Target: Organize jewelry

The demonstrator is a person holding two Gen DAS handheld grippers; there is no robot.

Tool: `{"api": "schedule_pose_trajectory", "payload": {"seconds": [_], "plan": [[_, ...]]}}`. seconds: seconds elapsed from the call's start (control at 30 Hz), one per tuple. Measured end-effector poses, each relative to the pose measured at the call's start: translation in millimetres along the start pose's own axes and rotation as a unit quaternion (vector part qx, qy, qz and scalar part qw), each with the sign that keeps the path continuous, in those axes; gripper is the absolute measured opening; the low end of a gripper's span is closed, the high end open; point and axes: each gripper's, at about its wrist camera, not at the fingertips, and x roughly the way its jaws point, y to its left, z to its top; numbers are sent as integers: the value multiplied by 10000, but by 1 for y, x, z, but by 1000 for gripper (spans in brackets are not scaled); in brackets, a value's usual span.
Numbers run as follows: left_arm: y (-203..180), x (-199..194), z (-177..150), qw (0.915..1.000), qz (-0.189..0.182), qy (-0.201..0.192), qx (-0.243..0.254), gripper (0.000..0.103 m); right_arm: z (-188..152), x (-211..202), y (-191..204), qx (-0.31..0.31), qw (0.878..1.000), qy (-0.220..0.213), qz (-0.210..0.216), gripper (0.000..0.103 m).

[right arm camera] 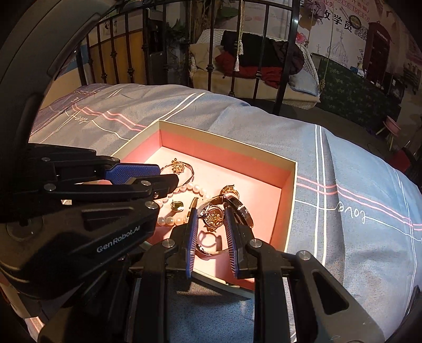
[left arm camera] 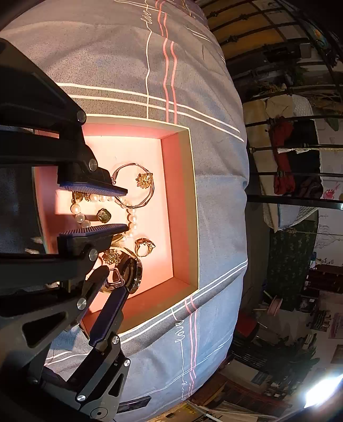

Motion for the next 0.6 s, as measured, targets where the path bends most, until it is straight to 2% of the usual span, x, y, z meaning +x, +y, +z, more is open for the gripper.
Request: {"api": "schedule_pose_trajectory", "payload": {"seconds": [0.03,0.07,0.1,0.13,0.17,0.2,0.3,0.37,0.4,0.43,0.5,0.6], "plan": [[-1,0,0,10000,18,8,11,25,0,0,0,-8,10000,6,20,23],[-1,0,1,10000,71,-5,2,34,0,0,1,-23,10000,31,2,23],[0,-1,1,9999,118,-18,-24,51,0,-1,1,-29,10000,38,5,32],[1,-4,2,9999,124,-59,-60,57,-1,-2,2,-33,10000,-1,-36,43],[2,-7,3,9999,85,-106,-81,61,-1,-5,2,-35,9999,-53,-79,49],[2,-11,4,9998,76,-146,-77,62,-1,-8,2,-34,9999,-108,-102,55],[1,-25,3,9993,163,-324,-22,65,-2,-16,3,-2,9997,-189,-123,56],[1,-40,0,9987,118,-497,-11,68,-5,-26,6,8,9994,-329,-145,73],[1,-51,-3,9980,91,-625,-36,71,-8,-33,8,12,9989,-433,-176,89],[2,-63,-7,9970,46,-772,-70,73,-13,-40,9,18,9985,-518,-166,95],[4,-89,-18,9937,-53,-1114,-118,79,-24,-53,12,28,9977,-655,-194,95],[7,-127,-39,9862,-158,-1637,-174,89,-42,-77,14,122,9922,-1080,-619,97]]}}
